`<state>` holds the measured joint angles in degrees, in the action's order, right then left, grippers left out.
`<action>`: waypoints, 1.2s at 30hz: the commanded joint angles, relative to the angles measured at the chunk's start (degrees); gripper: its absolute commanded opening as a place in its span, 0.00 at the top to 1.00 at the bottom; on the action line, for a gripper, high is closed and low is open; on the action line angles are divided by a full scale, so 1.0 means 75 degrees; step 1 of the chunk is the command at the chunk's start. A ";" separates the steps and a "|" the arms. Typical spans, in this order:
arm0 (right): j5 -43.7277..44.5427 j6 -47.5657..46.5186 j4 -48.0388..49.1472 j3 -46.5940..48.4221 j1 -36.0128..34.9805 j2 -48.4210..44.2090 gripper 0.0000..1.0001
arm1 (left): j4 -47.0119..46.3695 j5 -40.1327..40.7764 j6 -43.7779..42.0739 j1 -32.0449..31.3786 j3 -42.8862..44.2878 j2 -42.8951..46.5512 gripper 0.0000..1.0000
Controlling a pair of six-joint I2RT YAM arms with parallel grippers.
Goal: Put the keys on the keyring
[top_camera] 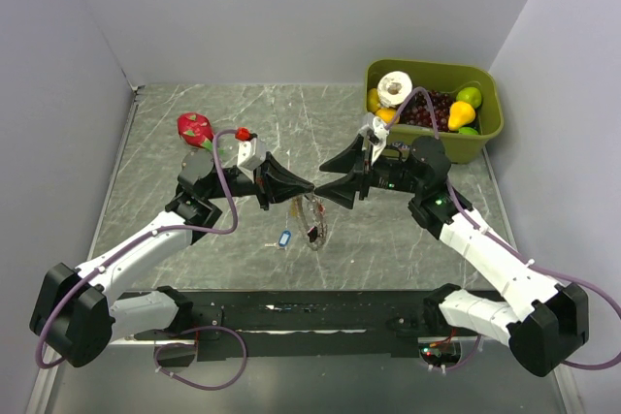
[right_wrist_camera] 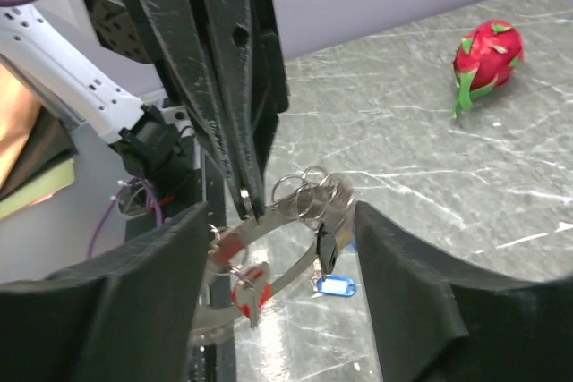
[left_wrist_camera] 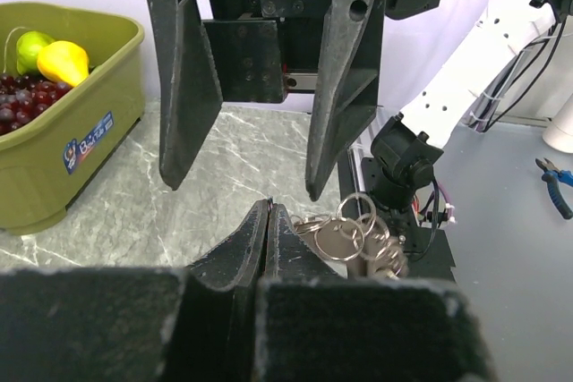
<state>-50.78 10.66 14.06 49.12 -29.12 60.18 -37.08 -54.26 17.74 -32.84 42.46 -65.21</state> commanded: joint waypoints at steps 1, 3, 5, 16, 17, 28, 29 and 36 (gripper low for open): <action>0.0045 -0.0249 0.0070 -0.0034 -0.0007 -0.0021 0.26 | -0.0739 -0.0148 0.0108 -0.0039 0.0316 0.0245 0.99; -0.0002 -0.0261 0.0070 -0.0046 -0.0019 0.0026 0.26 | -0.0798 -0.0148 0.0119 -0.0039 0.0316 0.0269 0.99; -0.0154 -0.0226 0.0152 -0.0093 -0.0007 0.0073 0.27 | -0.0810 -0.0160 0.0119 -0.0039 0.0316 0.0269 0.99; -0.0705 0.0161 0.0632 0.0024 -0.0007 0.0401 0.54 | -0.0915 -0.0289 0.0283 -0.0062 0.0386 0.0269 0.99; -0.0728 0.0243 0.0714 0.0024 -0.0007 0.0401 0.55 | -0.0904 -0.0300 0.0284 -0.0074 0.0374 0.0269 0.99; -0.0915 0.0759 0.1183 0.0059 -0.0007 0.0495 0.74 | -0.0739 -0.0418 0.0330 -0.0180 0.0456 0.0035 0.99; -0.0951 0.0829 0.1160 0.0094 -0.0019 0.0518 0.79 | -0.0751 -0.0418 0.0296 -0.0180 0.0445 0.0035 0.99; -0.0916 0.0958 0.1207 0.0083 -0.0019 0.0519 1.00 | -0.0436 -0.0161 0.0026 -0.0180 0.0421 0.0070 0.99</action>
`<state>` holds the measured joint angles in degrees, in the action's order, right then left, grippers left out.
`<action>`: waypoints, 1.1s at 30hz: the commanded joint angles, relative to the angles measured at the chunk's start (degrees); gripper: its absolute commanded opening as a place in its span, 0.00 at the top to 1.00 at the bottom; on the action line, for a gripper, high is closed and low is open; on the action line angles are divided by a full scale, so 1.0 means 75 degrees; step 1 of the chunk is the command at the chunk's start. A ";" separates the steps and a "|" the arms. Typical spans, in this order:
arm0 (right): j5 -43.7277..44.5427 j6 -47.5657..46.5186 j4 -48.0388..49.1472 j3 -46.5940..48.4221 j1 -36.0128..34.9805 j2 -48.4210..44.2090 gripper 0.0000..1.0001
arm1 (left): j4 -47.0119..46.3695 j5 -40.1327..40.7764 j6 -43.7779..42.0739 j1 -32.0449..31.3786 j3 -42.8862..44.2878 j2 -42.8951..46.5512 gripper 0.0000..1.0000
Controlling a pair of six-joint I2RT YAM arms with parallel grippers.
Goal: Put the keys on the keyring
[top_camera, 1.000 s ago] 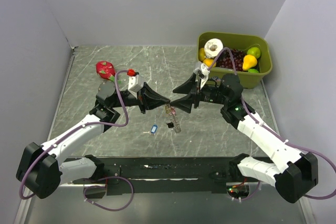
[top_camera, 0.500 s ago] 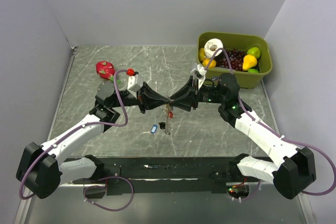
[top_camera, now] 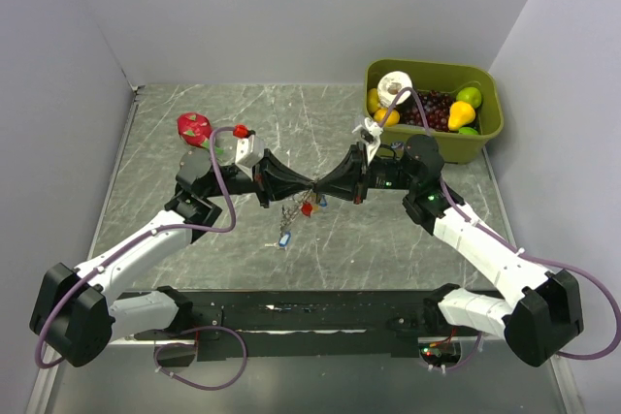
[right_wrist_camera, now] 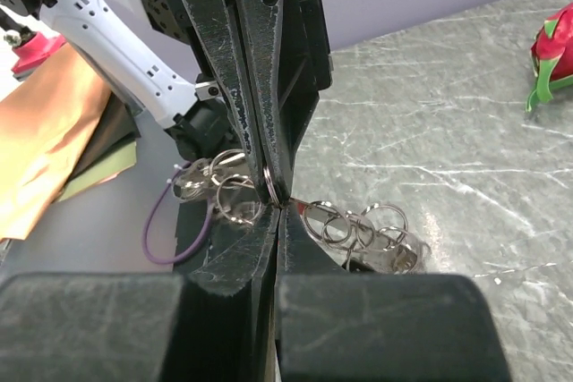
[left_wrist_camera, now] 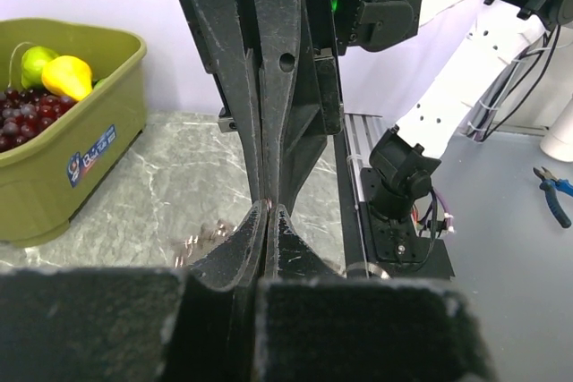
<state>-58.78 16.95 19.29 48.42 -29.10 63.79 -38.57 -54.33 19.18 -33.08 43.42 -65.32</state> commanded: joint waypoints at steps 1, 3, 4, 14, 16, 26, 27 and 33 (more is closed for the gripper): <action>0.0150 0.0096 0.0475 0.0165 -0.0010 0.0015 1.00 | -0.0167 -0.0058 -0.0225 -0.0148 0.0293 0.0107 0.99; 0.0162 0.0072 0.0463 0.0153 -0.0022 0.0026 1.00 | -0.0026 0.0233 -0.0424 -0.0148 0.0304 0.0154 0.99; 0.0174 0.0049 0.0452 0.0141 -0.0022 0.0049 1.00 | 0.0183 0.0375 -0.0494 -0.0148 0.0316 0.0178 0.99; 0.0022 0.0142 0.0569 0.0047 -0.0010 0.0120 1.00 | 0.1170 0.1523 -0.1127 -0.0148 0.0528 0.0517 0.52; -0.0002 0.0096 0.0499 0.0082 -0.0022 0.0120 1.00 | 0.1216 0.1688 -0.1198 -0.0148 0.0492 0.0611 0.51; -0.0259 0.0236 0.0744 0.0036 0.0224 0.0015 1.00 | 0.0738 0.1398 -0.0976 0.0016 0.0048 0.0951 0.52; -0.0318 0.0306 0.0837 -0.0034 0.0247 0.0014 1.00 | 0.0585 0.1233 -0.0882 0.0016 0.0000 0.0951 0.53; -0.0856 0.1114 0.2020 -0.0339 0.0599 -0.0126 1.00 | 0.0759 0.0061 -0.0870 0.0051 0.0152 0.0659 0.56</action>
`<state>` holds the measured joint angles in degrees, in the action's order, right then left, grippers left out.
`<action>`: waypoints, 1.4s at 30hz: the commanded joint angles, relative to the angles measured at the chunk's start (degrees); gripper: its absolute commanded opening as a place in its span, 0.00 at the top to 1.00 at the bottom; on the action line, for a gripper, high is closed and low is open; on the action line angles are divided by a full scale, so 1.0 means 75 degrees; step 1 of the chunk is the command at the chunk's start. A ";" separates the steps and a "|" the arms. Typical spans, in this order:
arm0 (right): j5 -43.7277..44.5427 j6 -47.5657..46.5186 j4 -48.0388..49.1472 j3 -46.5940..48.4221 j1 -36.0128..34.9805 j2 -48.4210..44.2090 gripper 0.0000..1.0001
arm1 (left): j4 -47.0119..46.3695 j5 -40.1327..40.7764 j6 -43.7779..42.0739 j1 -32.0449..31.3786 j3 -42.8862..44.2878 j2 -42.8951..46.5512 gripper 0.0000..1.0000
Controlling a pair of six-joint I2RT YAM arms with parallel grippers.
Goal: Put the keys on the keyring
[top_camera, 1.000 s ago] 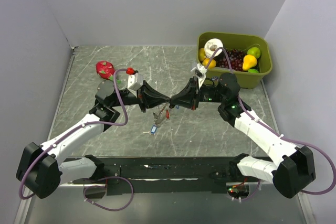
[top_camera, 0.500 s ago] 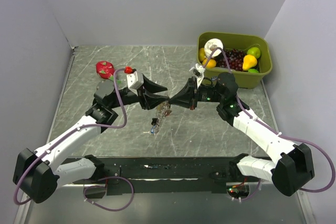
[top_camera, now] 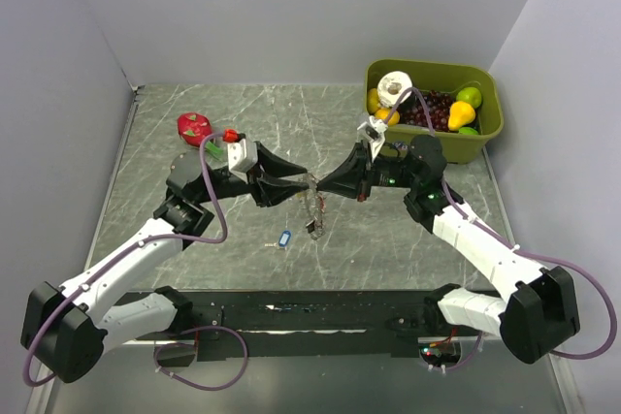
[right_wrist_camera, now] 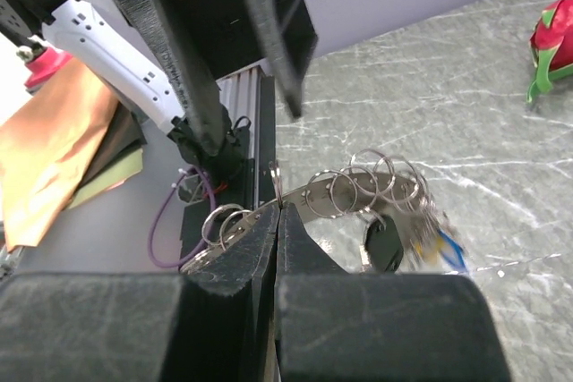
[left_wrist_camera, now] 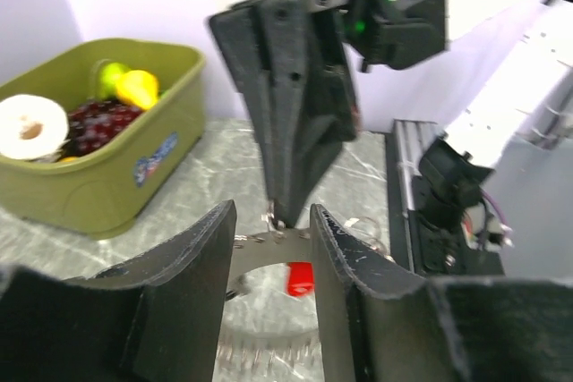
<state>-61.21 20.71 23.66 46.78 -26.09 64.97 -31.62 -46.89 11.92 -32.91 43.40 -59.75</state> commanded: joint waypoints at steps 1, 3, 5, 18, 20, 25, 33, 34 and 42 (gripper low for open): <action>-0.0604 0.0915 0.1636 -0.0167 0.0255 -0.0272 1.00 | -0.0191 -0.1105 0.0179 0.0028 0.0155 -0.0108 0.56; -0.0918 0.1442 0.2316 -0.0226 0.0361 -0.0190 1.00 | -0.0541 -0.1294 0.0390 0.0028 0.0062 -0.0132 0.57; -0.1072 0.1807 0.2807 -0.0319 0.0466 -0.0120 1.00 | -0.0973 -0.1365 0.0660 0.0028 -0.0055 -0.0097 0.59; -0.1647 0.4116 0.5775 -0.0414 0.0642 0.0349 1.00 | -0.1503 -0.1470 0.1550 -0.0007 0.0366 -0.0612 0.72; -0.1636 0.4083 0.5636 -0.0367 0.0642 0.0361 1.00 | -0.1620 -0.1400 0.1644 -0.0042 0.0413 -0.0647 0.72; -0.1413 0.3380 0.4792 -0.0379 0.0654 0.0092 1.00 | -0.1387 -0.0920 0.1329 -0.0253 0.0448 -0.0612 0.70; -0.1237 0.3110 0.4403 -0.0414 0.0642 0.0009 1.00 | -0.1527 -0.0873 0.1270 -0.0429 0.0506 -0.0647 0.69; -0.1237 0.3133 0.4439 -0.0425 0.0654 0.0021 1.00 | -0.1446 -0.0849 0.1246 -0.0452 0.0530 -0.0682 0.69; -0.1167 0.3040 0.4240 -0.0414 0.0654 0.0033 1.00 | -0.1199 -0.0708 0.1234 -0.0593 0.0741 -0.0963 0.71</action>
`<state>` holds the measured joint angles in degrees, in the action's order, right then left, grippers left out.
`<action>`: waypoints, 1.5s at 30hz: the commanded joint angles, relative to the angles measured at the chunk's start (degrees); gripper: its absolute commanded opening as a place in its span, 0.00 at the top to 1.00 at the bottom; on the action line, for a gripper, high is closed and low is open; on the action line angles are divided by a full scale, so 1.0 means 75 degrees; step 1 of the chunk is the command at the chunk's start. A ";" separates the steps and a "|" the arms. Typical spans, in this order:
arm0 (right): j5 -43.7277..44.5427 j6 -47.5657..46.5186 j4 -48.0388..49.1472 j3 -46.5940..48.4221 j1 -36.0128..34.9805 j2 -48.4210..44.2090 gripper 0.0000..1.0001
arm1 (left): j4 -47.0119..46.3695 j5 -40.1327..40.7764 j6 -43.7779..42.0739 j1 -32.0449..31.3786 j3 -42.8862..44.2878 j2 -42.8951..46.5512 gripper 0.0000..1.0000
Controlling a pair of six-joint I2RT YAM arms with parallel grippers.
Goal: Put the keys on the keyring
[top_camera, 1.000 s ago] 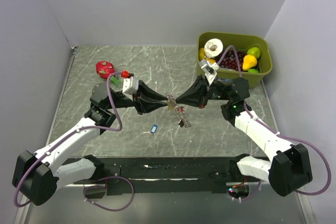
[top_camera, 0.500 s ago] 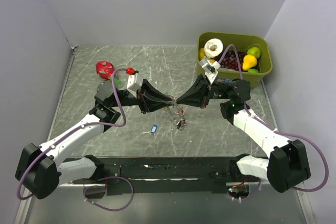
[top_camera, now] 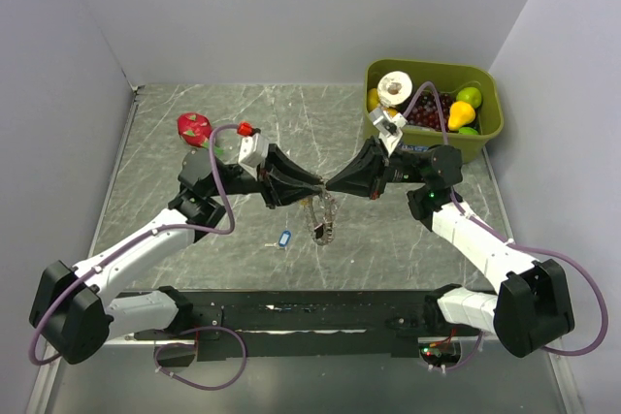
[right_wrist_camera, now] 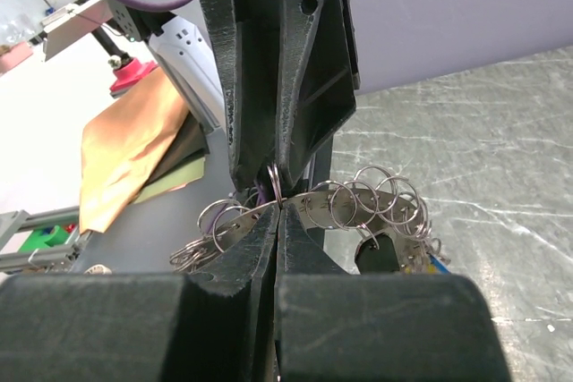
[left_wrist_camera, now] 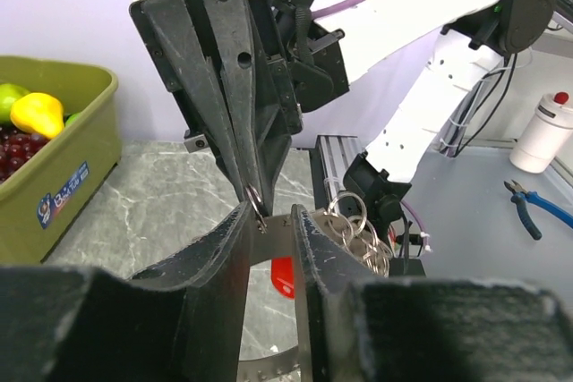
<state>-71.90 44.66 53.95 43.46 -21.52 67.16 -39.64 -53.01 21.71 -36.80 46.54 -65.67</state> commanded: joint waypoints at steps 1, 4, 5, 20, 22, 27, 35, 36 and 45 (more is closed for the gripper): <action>0.0270 -0.0166 0.0177 0.0029 0.0045 -0.0282 1.00 | -0.0129 0.0108 -0.0048 -0.0063 0.0333 -0.0220 0.72; 0.0305 -0.0201 0.0084 0.0006 0.0045 -0.0329 1.00 | 0.0011 0.0073 0.0034 -0.0074 0.0403 -0.0349 0.73; 0.0328 -0.0271 0.0049 0.0017 0.0056 -0.0341 1.00 | 0.0046 0.0072 0.0023 -0.0086 0.0415 -0.0373 0.73; 0.0399 -0.0365 -0.0116 0.0006 0.0068 -0.0517 1.00 | 0.0539 0.0786 -0.0457 -0.0063 0.0181 0.0060 0.64; 0.0399 -0.0354 -0.0069 0.0017 0.0057 -0.0516 1.00 | 0.0457 0.0857 -0.0469 -0.0074 0.0111 0.0166 0.64; 0.0387 -0.0319 -0.0022 -0.0018 0.0068 -0.0400 1.00 | 0.0573 0.0753 -0.0610 -0.0074 0.0110 0.0038 0.87; 0.0715 -0.1603 -0.1577 0.0006 0.0068 -0.0399 1.00 | 0.1381 0.1149 -0.1101 -0.0074 0.0146 -0.0186 0.82; 0.0808 -0.1828 -0.2230 0.0017 0.0057 -0.0446 1.00 | 0.1545 0.1301 -0.1160 -0.0074 0.0134 -0.0162 0.78; 0.2226 -0.3634 -0.4907 -0.0263 -0.0002 -0.0645 1.00 | 0.2027 0.4310 -0.0671 -0.0051 -0.0440 0.0154 0.59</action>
<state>-60.93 24.49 25.61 42.65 -21.23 64.62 -25.26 -34.94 13.34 -37.21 44.82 -66.74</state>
